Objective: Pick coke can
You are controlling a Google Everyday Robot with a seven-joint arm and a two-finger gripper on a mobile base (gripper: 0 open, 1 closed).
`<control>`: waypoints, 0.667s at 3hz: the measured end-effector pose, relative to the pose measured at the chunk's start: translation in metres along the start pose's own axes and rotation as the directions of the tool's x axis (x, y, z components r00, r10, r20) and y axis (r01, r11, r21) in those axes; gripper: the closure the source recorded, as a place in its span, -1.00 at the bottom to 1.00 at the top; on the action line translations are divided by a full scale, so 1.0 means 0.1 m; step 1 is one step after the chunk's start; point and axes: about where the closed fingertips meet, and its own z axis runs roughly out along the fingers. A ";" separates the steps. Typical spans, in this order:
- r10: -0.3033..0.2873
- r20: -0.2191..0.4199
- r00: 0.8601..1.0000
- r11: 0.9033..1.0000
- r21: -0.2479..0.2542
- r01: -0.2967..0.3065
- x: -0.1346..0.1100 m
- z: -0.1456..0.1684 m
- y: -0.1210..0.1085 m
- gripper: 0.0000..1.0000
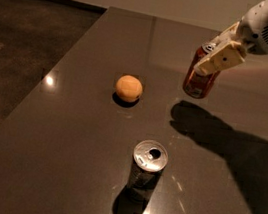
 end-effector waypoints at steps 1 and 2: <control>-0.033 0.009 0.999 0.999 -0.019 0.034 -0.20 -0.10 0.12 1.00; -0.033 0.009 0.999 0.999 -0.019 0.034 -0.20 -0.10 0.12 1.00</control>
Offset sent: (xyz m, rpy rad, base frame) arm -0.0072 0.0114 0.0160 0.0022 -0.0062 0.0320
